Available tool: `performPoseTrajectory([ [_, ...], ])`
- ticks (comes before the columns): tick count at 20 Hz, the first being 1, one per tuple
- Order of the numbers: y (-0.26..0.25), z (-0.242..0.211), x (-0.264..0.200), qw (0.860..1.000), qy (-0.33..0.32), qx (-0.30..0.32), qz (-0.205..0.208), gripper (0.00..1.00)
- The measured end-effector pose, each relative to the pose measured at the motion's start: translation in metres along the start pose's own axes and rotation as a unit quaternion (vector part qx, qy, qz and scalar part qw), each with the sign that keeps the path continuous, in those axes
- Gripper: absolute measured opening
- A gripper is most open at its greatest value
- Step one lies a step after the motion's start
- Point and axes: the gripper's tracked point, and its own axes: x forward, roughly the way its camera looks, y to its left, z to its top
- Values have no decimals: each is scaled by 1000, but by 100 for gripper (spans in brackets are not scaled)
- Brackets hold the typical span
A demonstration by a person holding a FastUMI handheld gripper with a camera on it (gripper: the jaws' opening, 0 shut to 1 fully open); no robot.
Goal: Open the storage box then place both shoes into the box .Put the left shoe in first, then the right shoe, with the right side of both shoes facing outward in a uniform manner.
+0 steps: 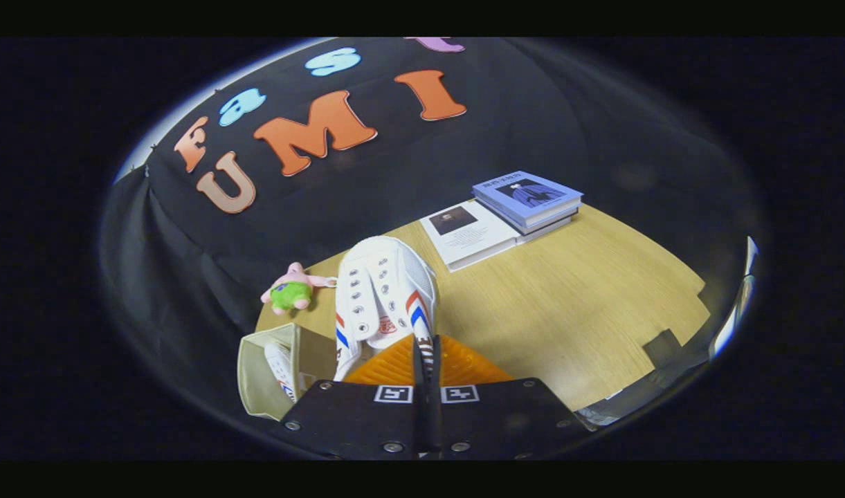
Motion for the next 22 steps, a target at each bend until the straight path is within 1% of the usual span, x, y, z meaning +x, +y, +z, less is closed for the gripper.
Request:
performPoseTrajectory([
  [4,47,-12,-12,1000,-2,0,14,0],
  [10,110,-48,-20,1000,10,3,26,0],
  [12,129,-59,-23,1000,10,-8,26,0],
  [17,161,-91,-17,998,9,-59,13,1],
  [22,166,-125,3,995,26,-98,-16,1],
])
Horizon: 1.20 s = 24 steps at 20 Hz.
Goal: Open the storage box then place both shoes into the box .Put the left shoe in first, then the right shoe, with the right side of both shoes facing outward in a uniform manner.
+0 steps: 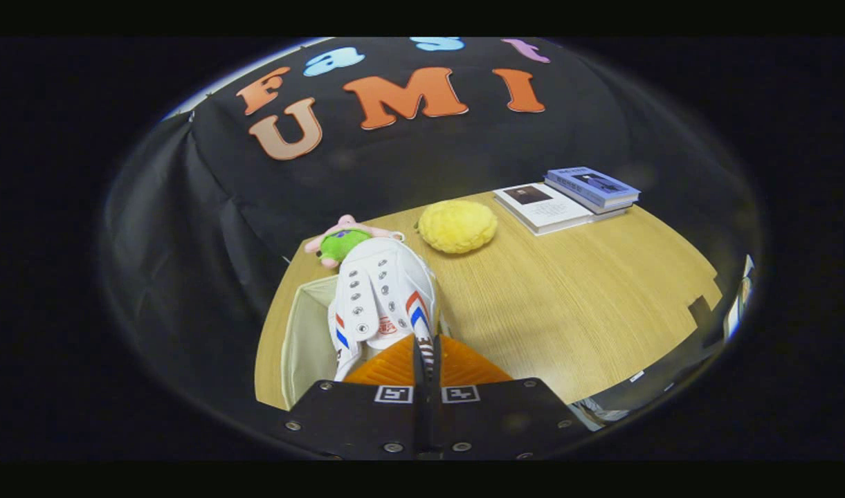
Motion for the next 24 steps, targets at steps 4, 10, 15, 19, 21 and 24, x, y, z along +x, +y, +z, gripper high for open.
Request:
performPoseTrajectory([
  [4,6,-19,11,1000,20,-1,-9,6],
  [10,24,-6,-4,999,8,7,38,63],
  [15,1,28,-20,998,-41,-4,41,99],
  [19,-27,48,-30,998,-61,-5,32,99],
  [21,-44,62,-37,997,-73,-9,30,99],
  [24,-77,92,-53,995,-99,-25,17,99],
])
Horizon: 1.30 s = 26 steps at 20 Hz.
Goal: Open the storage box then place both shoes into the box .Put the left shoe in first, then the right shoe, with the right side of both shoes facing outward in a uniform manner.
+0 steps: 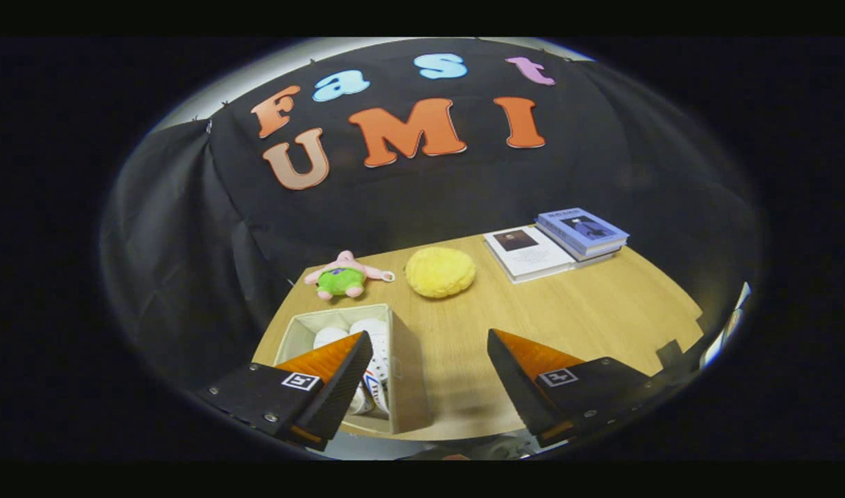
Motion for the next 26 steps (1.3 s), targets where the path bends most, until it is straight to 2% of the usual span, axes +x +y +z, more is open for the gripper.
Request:
performPoseTrajectory([
  [8,-96,103,-36,994,-97,-43,-25,98],
  [14,-156,159,-63,987,-148,-52,-29,99],
  [18,-183,172,-71,986,-164,-33,-28,98],
  [26,-197,159,-66,990,-142,-15,-15,99],
])
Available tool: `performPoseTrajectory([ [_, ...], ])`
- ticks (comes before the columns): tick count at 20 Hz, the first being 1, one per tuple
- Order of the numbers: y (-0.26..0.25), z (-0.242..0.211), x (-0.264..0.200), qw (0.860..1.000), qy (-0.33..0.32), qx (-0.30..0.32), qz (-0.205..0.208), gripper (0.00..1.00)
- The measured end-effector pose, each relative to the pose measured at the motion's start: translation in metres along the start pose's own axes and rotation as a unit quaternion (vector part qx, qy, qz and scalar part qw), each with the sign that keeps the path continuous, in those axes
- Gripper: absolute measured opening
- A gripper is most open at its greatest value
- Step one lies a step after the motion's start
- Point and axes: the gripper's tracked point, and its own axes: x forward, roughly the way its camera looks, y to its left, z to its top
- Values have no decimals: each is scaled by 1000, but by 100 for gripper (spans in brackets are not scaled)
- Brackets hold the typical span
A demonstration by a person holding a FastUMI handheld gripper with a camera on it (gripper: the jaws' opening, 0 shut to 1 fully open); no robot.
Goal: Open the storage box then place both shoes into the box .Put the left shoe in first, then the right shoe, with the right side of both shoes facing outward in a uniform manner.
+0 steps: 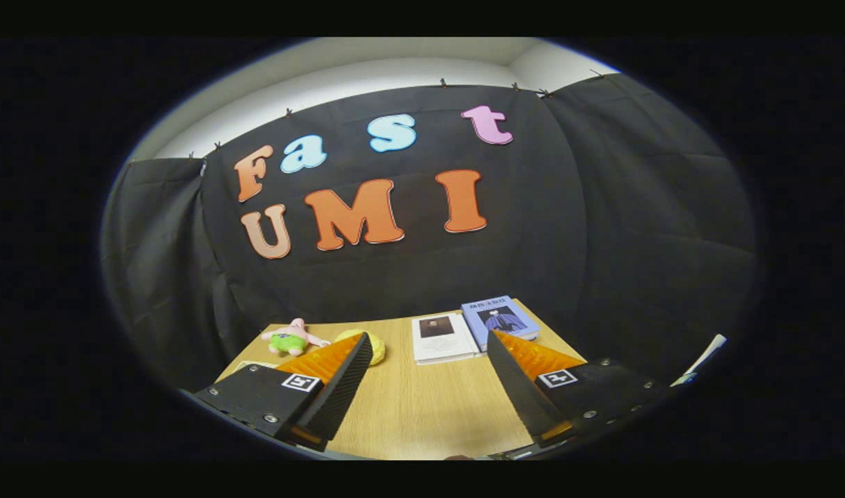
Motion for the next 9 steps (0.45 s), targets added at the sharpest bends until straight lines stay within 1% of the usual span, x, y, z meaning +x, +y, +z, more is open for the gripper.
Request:
performPoseTrajectory([
  [3,3,-1,-1,1000,3,5,6,99],
  [9,-6,-4,-2,1000,7,15,-1,98],
])
